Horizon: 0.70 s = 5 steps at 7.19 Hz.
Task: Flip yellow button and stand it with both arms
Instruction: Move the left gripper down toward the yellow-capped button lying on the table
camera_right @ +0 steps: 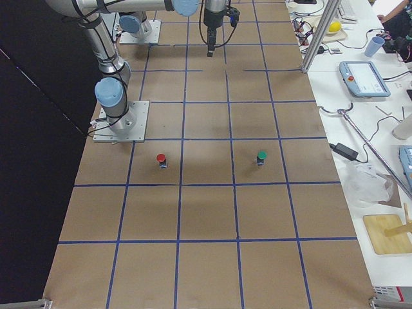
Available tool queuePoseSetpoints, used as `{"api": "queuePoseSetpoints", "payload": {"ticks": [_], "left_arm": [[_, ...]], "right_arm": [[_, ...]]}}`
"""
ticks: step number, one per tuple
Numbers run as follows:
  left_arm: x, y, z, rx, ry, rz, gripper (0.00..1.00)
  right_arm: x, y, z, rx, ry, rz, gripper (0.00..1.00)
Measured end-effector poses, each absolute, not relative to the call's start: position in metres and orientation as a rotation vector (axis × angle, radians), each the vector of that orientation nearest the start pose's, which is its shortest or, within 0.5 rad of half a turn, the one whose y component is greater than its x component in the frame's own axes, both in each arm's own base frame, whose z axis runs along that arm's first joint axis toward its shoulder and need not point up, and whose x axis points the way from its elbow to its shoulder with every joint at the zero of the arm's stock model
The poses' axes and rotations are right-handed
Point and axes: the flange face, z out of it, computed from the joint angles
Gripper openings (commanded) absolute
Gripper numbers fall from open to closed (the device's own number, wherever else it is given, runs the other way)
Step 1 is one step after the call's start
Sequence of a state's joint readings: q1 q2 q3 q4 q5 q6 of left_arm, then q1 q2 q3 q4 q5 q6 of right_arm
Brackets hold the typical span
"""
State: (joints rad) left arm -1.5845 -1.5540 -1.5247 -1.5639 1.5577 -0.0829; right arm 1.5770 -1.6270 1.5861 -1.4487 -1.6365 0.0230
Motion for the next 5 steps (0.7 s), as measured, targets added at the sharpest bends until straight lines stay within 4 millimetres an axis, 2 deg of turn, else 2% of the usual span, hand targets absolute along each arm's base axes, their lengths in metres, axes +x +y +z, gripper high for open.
{"api": "queuePoseSetpoints", "payload": {"ticks": [3, 5], "left_arm": [[-0.138, -0.487, 0.522, -0.118, 3.152, -0.123, 0.99], [-0.116, -0.486, 0.525, -0.183, 3.144, -0.146, 1.0]], "right_arm": [[0.13, -0.458, 0.496, 0.022, 3.206, 0.129, 1.0], [0.13, -0.458, 0.495, 0.022, 3.206, 0.13, 1.0]]}}
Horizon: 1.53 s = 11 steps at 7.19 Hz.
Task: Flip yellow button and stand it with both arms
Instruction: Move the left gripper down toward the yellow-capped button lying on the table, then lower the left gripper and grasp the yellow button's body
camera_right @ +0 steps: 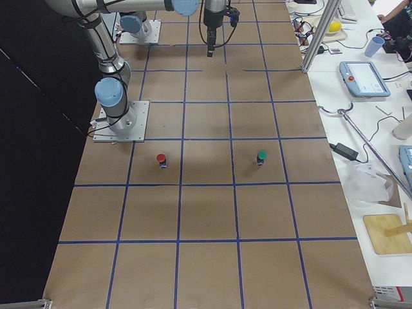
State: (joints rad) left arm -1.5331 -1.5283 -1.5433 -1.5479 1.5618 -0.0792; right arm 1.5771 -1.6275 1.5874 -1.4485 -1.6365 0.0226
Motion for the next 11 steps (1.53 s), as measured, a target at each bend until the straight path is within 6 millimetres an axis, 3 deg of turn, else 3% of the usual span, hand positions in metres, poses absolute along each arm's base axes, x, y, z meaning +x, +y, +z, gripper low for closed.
{"api": "queuePoseSetpoints", "payload": {"ticks": [2, 4, 5, 7, 10, 11], "left_arm": [[-0.064, -0.492, 0.524, -0.191, 3.133, -0.139, 1.0], [0.012, -0.498, 0.517, -0.215, 3.126, -0.109, 1.0], [0.052, -0.499, 0.501, -0.216, 3.132, -0.065, 1.0], [0.11, -0.494, 0.459, -0.095, 3.162, 0.024, 1.0], [0.196, -0.493, 0.378, 0.325, 3.163, 0.046, 0.99], [0.215, -0.495, 0.356, 0.473, 3.134, 0.05, 0.99]], "right_arm": [[0.13, -0.458, 0.495, 0.022, 3.204, 0.13, 1.0], [0.13, -0.458, 0.495, 0.021, 3.204, 0.13, 1.0], [0.13, -0.458, 0.495, 0.022, 3.205, 0.132, 1.0], [0.13, -0.458, 0.495, 0.023, 3.206, 0.132, 1.0], [0.129, -0.458, 0.495, 0.024, 3.206, 0.132, 1.0], [0.13, -0.458, 0.495, 0.024, 3.205, 0.131, 1.0]]}}
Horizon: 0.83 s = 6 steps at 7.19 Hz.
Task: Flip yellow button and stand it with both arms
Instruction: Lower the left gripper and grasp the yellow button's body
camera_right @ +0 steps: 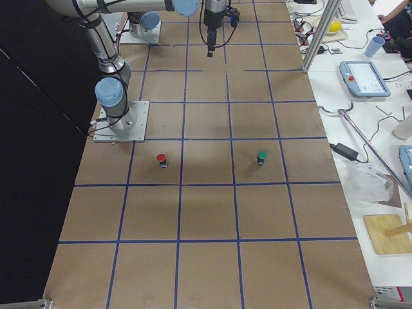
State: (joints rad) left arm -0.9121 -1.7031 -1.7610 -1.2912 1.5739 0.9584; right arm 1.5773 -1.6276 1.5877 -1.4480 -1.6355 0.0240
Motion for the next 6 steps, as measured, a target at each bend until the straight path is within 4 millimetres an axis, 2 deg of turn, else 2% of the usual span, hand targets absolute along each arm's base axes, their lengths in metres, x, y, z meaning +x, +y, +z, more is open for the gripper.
{"api": "queuePoseSetpoints", "payload": {"ticks": [2, 4, 6], "left_arm": [[0.234, -0.502, 0.308, 0.639, 3.073, 0.067, 0.99], [0.234, -0.498, 0.27, 0.677, 3.023, 0.031, 0.99], [0.232, -0.496, 0.252, 0.687, 3.01, 0.003, 0.99]], "right_arm": [[0.13, -0.458, 0.495, 0.023, 3.203, 0.13, 1.0], [0.131, -0.458, 0.495, 0.021, 3.202, 0.127, 1.0], [0.131, -0.458, 0.495, 0.023, 3.203, 0.128, 1.0]]}}
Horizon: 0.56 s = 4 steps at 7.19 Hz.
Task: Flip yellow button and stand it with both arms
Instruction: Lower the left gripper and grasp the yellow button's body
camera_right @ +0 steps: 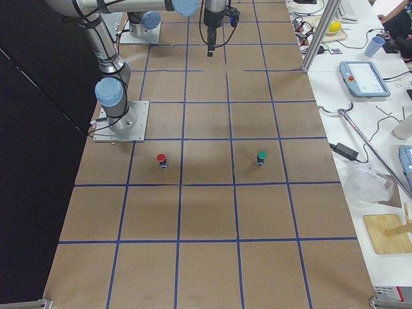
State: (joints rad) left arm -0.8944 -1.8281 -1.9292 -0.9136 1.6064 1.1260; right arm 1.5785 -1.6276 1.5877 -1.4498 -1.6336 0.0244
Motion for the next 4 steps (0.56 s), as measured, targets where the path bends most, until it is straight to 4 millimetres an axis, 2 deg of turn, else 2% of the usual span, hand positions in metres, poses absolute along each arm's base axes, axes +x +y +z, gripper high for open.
{"api": "queuePoseSetpoints", "payload": {"ticks": [4], "left_arm": [[0.229, -0.494, 0.234, 0.819, 3.005, 0.029, 0.96]], "right_arm": [[0.13, -0.459, 0.495, 0.027, 3.201, 0.126, 1.0]]}}
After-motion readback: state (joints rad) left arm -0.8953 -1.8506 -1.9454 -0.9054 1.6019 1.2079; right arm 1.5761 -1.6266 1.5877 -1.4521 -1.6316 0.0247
